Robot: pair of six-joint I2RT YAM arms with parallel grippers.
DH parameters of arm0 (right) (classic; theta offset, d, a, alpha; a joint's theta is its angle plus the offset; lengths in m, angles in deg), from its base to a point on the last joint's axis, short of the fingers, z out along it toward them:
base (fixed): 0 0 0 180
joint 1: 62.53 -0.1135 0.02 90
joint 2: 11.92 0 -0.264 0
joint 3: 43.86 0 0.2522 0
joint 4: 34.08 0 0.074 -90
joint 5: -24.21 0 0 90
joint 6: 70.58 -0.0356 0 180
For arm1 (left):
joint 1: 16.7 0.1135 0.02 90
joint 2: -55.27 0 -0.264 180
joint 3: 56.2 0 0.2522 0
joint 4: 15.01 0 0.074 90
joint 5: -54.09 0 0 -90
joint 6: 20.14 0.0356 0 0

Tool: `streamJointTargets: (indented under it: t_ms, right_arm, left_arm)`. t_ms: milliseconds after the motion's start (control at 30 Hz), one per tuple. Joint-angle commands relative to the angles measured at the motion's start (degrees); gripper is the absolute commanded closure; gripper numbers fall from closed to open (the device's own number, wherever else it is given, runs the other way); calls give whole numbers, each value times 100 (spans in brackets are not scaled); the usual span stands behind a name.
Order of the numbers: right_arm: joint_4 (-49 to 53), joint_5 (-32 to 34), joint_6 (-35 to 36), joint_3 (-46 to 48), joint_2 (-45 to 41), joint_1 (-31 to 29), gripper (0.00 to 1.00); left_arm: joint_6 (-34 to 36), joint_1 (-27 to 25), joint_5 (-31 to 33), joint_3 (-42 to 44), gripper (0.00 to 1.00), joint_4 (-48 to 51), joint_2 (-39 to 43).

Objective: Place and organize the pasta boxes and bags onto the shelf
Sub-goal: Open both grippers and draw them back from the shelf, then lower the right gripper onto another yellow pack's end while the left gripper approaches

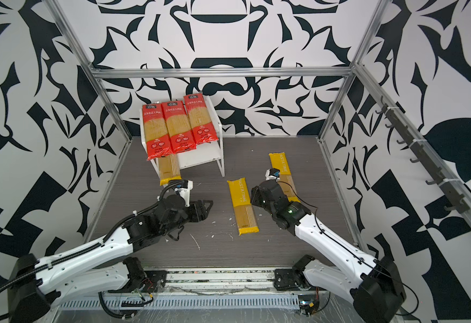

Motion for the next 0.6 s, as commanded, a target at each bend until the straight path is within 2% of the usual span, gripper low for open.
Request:
streamJointTargets:
  t_ms: [0, 167, 367, 467, 567]
  right_arm:
    - [585, -1049, 933, 8, 420, 321, 49]
    - [71, -2421, 1107, 197, 1280, 876, 42]
    - [-253, -2956, 1313, 233, 1955, 1258, 38]
    - [-786, -3492, 1214, 454, 2188, 1566, 38]
    - [-1229, -4069, 1055, 504, 2567, 1574, 42]
  left_arm:
    - [-203, -164, 43, -140, 31, -455, -541]
    - [-708, -236, -376, -303, 34, -854, -1657]
    - [-1015, -202, -774, -537, 35, -1213, -2598]
    - [-1184, -90, -1127, -520, 36, -1492, -2985]
    - [-1476, 106, -1559, -378, 38, -2013, -3334]
